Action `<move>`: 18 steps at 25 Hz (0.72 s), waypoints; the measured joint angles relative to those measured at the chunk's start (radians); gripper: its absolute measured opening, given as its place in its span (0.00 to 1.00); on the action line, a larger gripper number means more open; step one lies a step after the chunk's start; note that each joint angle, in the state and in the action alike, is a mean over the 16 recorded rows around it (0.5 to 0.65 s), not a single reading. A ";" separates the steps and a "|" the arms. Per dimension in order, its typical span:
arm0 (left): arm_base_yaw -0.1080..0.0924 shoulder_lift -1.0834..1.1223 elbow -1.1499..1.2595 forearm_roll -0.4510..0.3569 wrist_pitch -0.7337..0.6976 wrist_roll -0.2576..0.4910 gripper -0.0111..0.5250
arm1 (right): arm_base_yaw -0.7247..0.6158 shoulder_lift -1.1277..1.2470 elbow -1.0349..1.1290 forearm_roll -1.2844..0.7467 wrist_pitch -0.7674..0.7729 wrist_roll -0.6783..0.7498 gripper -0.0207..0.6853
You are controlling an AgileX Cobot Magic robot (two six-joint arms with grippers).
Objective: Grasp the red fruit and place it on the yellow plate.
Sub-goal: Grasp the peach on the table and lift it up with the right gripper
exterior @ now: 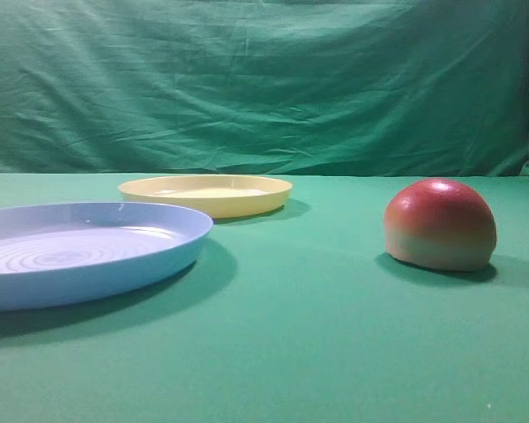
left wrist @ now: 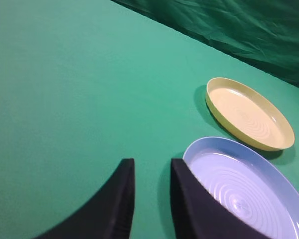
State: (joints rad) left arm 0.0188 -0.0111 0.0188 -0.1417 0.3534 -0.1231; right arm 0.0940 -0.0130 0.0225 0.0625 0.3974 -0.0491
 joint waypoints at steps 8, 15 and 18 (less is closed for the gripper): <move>0.000 0.000 0.000 0.000 0.000 0.000 0.31 | 0.000 0.000 0.000 0.000 0.000 0.000 0.03; 0.000 0.000 0.000 0.000 0.000 0.000 0.31 | 0.000 0.000 0.000 0.000 0.000 0.000 0.03; 0.000 0.000 0.000 0.000 0.000 0.000 0.31 | 0.000 0.000 0.000 0.000 0.000 0.000 0.03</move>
State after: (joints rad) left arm 0.0188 -0.0111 0.0188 -0.1417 0.3534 -0.1231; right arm 0.0940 -0.0130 0.0225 0.0625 0.3974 -0.0491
